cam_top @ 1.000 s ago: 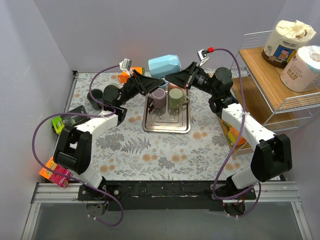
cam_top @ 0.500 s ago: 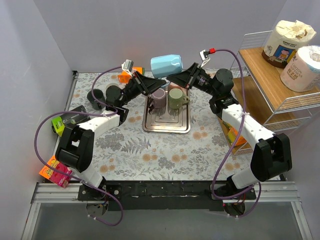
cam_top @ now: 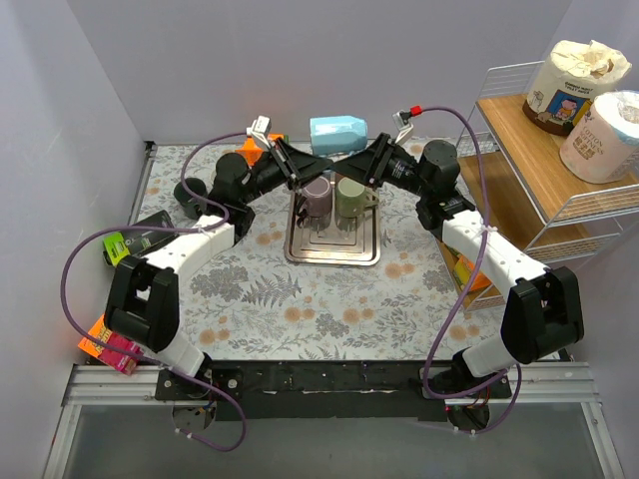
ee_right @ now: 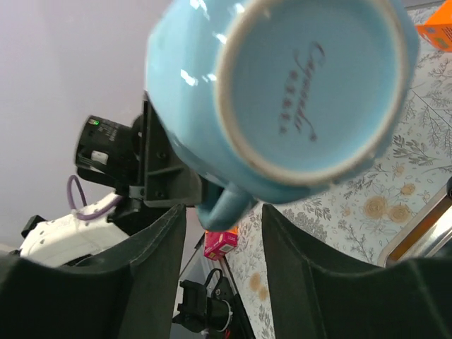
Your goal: Turn the mug right side up
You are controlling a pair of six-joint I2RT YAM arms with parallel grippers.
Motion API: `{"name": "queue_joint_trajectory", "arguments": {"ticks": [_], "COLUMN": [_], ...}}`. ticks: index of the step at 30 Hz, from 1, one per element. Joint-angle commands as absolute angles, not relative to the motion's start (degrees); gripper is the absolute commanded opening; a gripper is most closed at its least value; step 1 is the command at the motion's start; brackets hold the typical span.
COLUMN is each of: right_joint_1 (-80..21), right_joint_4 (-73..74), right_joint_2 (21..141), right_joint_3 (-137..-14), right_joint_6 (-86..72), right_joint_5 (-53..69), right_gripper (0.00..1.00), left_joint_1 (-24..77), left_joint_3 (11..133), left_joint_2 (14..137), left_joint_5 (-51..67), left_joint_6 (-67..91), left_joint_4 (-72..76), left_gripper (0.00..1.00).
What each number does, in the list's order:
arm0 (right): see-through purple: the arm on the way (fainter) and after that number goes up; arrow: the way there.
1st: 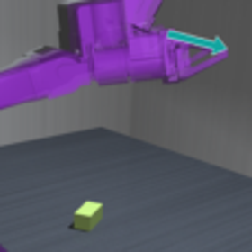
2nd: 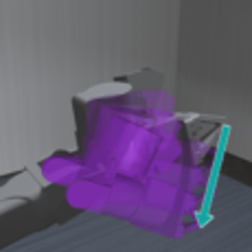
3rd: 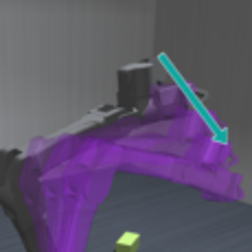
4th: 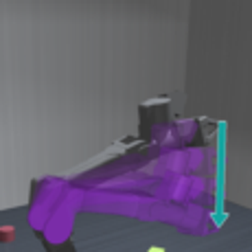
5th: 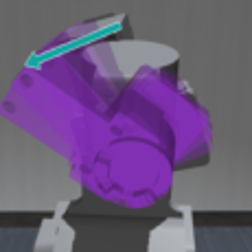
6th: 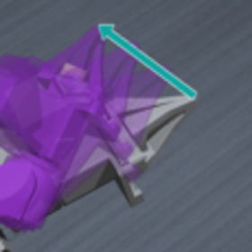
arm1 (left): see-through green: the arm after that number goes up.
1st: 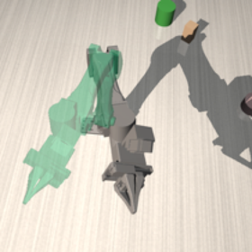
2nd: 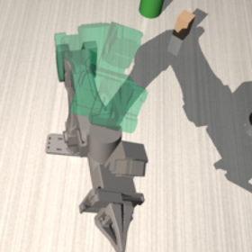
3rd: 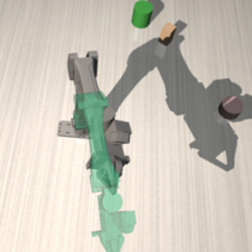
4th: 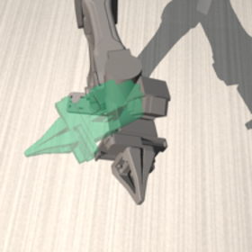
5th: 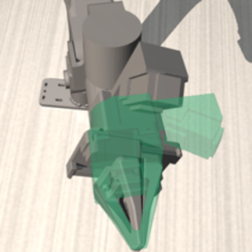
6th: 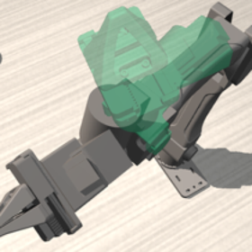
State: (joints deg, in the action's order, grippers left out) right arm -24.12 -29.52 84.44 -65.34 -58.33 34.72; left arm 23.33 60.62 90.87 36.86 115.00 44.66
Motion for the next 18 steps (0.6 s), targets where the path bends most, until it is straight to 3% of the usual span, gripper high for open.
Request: {"name": "queue_joint_trajectory", "arguments": {"ticks": [1, 8, 18], "right_joint_1": [-24.35, -24.08, -23.99], "right_joint_4": [-27.6, -24.18, -11.52], "right_joint_2": [82.44, 81.83, 79.8], "right_joint_3": [-65.83, -64.16, -67.15], "right_joint_6": [-56.69, -57.13, -48.6], "right_joint_5": [35.59, 34.11, 28.92], "right_gripper": [0.56, 0.58, 0.56], "left_joint_1": [22.85, 22.15, 22.15], "left_joint_3": [71.35, 86.21, 89.47], "left_joint_2": [80.69, 81.47, 84.46], "left_joint_5": [31.04, 18.39, -7.1], "left_joint_6": [106.11, 85.62, 68.48], "left_joint_4": [28.33, -6.0, -25.74], "left_gripper": [0.0, 0.0, 0.0]}}
